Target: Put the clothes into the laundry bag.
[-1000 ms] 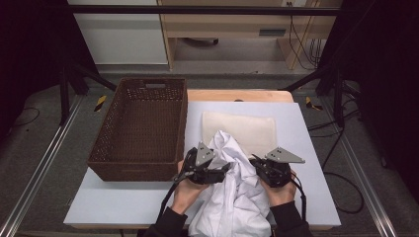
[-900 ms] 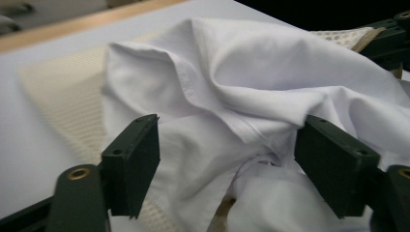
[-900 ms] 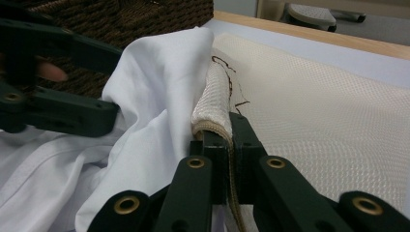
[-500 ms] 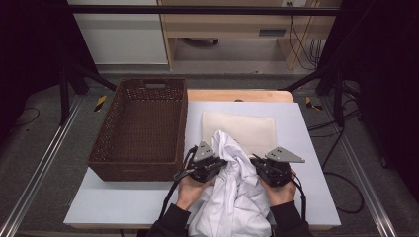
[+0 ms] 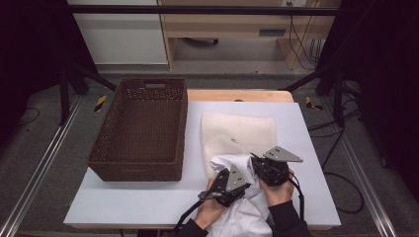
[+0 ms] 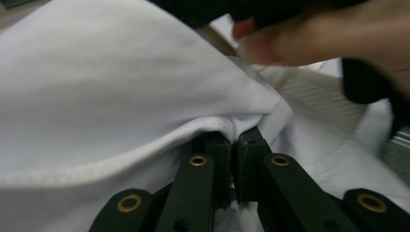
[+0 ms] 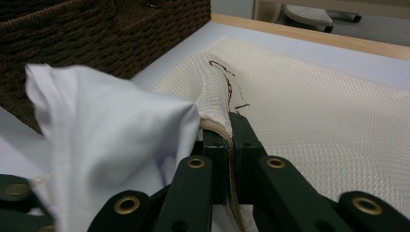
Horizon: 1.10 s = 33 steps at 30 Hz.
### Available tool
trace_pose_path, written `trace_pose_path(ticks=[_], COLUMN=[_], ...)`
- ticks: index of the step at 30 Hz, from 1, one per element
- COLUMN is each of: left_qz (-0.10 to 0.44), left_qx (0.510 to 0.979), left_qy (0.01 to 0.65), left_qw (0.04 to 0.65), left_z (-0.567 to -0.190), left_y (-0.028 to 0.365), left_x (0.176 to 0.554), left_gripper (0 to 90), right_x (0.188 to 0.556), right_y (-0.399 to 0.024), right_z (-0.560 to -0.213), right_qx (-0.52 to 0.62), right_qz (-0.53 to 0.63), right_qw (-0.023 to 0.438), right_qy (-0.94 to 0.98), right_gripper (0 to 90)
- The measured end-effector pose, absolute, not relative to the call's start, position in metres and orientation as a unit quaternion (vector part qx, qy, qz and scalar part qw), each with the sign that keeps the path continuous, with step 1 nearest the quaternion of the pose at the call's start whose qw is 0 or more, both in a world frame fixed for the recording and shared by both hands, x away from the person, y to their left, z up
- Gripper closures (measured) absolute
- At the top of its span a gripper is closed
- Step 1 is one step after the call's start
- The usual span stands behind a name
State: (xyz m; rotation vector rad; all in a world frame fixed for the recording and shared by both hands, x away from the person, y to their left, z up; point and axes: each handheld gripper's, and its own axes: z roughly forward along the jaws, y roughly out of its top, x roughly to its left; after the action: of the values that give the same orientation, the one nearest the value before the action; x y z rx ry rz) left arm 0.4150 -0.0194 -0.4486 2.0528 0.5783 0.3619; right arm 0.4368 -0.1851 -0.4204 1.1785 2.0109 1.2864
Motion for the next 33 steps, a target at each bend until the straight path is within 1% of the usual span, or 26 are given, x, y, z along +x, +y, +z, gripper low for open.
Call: trace_pose_path(ticks=[2,5,9,10,11,12,13,14,15,16,18,19,20,23,26,29,30,31,32,33], left_qz=[0.135,0.140,0.132,0.132,0.132,0.143,0.149,0.149,0.177,0.177,0.208,0.223,0.223,0.214,0.211,0.179,0.167,0.167,0.160,0.155], left_qx=[0.846,0.849,0.838,0.838,0.833,0.825,0.821,0.821,0.808,0.808,0.789,0.772,0.772,0.763,0.776,0.789,0.797,0.797,0.800,0.799], left_qy=[0.246,0.248,0.260,0.260,0.260,0.266,0.264,0.264,0.266,0.266,0.270,0.291,0.291,0.325,0.332,0.335,0.327,0.327,0.318,0.313], left_qw=[0.454,0.444,0.462,0.462,0.470,0.478,0.483,0.483,0.495,0.495,0.511,0.519,0.519,0.516,0.493,0.483,0.480,0.480,0.484,0.489], left_z=[-0.448,-0.450,-0.448,-0.448,-0.445,-0.436,-0.430,-0.430,-0.417,-0.417,-0.405,-0.396,-0.396,-0.394,-0.403,-0.413,-0.417,-0.417,-0.418,-0.418], left_y=[-0.022,-0.025,-0.018,-0.018,-0.013,-0.003,0.003,0.003,0.020,0.020,0.037,0.053,0.053,0.066,0.065,0.060,0.057,0.057,0.056,0.056], left_x=[0.423,0.431,0.434,0.434,0.430,0.423,0.418,0.418,0.409,0.409,0.406,0.413,0.413,0.434,0.451,0.464,0.465,0.465,0.463,0.461], left_gripper=[85.6,85.8,83.6,78.7,78.7,58.0,48.8,44.6,41.9,39.6,38.1,36.1,34.7,31.3,28.2,29.5,40.6,50.9,50.9,64.1], right_x=[0.436,0.433,0.431,0.431,0.432,0.432,0.433,0.433,0.433,0.433,0.433,0.433,0.433,0.433,0.434,0.434,0.434,0.434,0.434,0.434], right_y=[-0.185,-0.185,-0.182,-0.182,-0.182,-0.184,-0.186,-0.186,-0.188,-0.188,-0.188,-0.187,-0.187,-0.186,-0.186,-0.186,-0.186,-0.186,-0.186,-0.186], right_z=[-0.419,-0.412,-0.413,-0.413,-0.415,-0.417,-0.418,-0.418,-0.418,-0.418,-0.419,-0.419,-0.419,-0.419,-0.420,-0.421,-0.421,-0.421,-0.421,-0.421], right_qx=[0.425,0.418,0.410,0.410,0.411,0.413,0.415,0.415,0.419,0.419,0.421,0.419,0.419,0.418,0.419,0.419,0.419,0.419,0.418,0.419], right_qz=[0.473,0.488,0.488,0.488,0.484,0.479,0.479,0.479,0.479,0.479,0.479,0.477,0.477,0.475,0.475,0.475,0.474,0.474,0.473,0.473], right_qw=[0.238,0.240,0.238,0.238,0.236,0.237,0.236,0.236,0.236,0.236,0.235,0.236,0.236,0.236,0.235,0.232,0.233,0.233,0.233,0.233], right_qy=[0.735,0.728,0.733,0.733,0.735,0.737,0.737,0.737,0.734,0.734,0.733,0.735,0.735,0.738,0.737,0.738,0.739,0.739,0.739,0.739], right_gripper=[87.4,87.4,87.4,87.4,87.3,87.4,87.3,87.3,87.3,87.3,87.3,87.3,87.3,87.3,87.3,87.3,87.3,87.3,87.3,87.3])
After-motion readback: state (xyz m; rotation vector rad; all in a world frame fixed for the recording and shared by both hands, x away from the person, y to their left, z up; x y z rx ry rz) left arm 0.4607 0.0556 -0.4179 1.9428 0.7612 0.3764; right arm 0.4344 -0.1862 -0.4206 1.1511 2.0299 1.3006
